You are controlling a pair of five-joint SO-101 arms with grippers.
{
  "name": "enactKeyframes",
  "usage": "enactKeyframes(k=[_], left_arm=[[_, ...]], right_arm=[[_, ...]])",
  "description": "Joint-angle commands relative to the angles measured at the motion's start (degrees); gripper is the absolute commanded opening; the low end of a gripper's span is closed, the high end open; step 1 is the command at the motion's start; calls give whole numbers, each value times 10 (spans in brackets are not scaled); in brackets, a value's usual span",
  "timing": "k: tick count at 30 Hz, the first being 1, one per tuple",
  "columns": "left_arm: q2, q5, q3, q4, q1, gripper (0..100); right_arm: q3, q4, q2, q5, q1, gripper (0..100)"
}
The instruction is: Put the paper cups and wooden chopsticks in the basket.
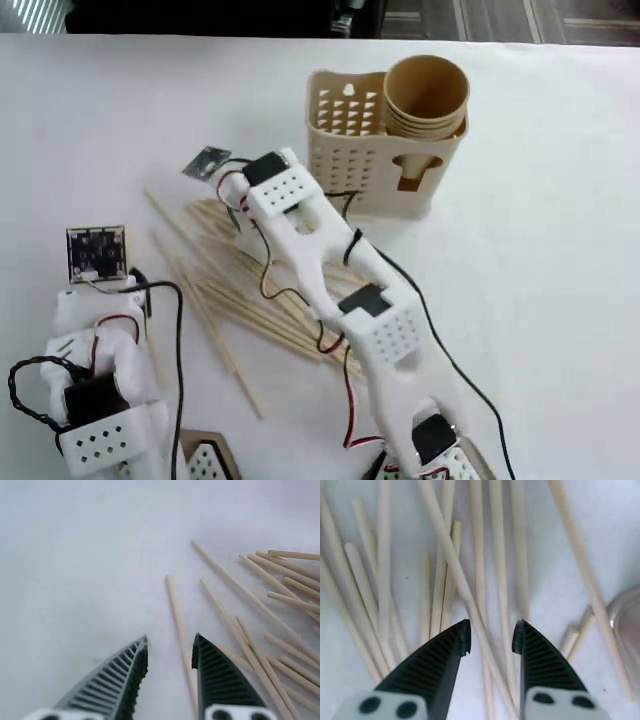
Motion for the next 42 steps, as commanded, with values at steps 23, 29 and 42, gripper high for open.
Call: enactKeyframes(k=[23,29,42], left_arm=[[-6,-4,-3,-15,-1,158],[-6,-4,2,-17,-1,158],[-6,-5,2,-17,-1,158]], right_arm=[[-132,117,-1,3,0,18],[-127,118,-89,-1,2,18],[-57,109,-331,-31,3,18]])
